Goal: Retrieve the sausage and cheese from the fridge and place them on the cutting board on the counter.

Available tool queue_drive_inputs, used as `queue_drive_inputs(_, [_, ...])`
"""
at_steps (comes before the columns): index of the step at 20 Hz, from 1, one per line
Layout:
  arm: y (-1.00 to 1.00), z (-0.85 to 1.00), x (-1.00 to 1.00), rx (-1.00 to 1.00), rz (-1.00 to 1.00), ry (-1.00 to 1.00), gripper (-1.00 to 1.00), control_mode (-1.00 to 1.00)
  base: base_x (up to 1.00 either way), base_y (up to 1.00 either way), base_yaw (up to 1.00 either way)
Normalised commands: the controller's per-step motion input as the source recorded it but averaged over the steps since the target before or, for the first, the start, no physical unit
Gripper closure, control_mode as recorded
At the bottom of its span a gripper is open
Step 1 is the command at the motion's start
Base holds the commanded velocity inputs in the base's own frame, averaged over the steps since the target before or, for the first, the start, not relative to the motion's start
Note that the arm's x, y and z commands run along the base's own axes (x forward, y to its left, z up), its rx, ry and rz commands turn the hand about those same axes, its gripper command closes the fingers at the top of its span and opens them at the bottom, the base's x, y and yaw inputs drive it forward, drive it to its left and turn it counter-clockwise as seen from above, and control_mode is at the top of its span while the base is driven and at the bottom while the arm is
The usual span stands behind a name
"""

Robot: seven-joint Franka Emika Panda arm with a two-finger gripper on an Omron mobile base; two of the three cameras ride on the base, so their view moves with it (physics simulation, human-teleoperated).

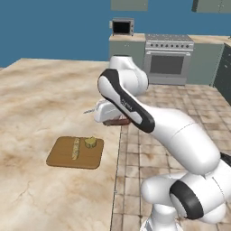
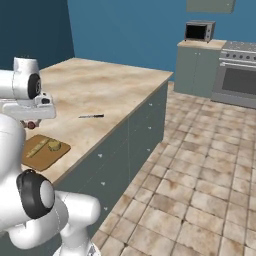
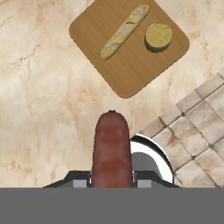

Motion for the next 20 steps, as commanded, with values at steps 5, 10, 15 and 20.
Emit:
queue_drive_inputs(5, [0.16, -0.53, 0.23, 0.07, -0.02, 0.07, 1.0, -1.0, 0.0, 0.0, 0.0])
queue_drive_inputs(10, [0.39, -0.55, 0.21, 0.0, -0.07, 0.02, 1.0, -1.0, 0.0, 0.0, 0.0])
queue_drive_inputs(15, [0.23, -0.24, 0.39, -0.01, -0.06, 0.16, 1.0, -1.0, 0.0, 0.0, 0.0])
queue_drive_inputs(20, [0.21, -0.25, 0.49, -0.02, -0.04, 0.08, 1.0, -1.0, 0.0, 0.0, 0.0])
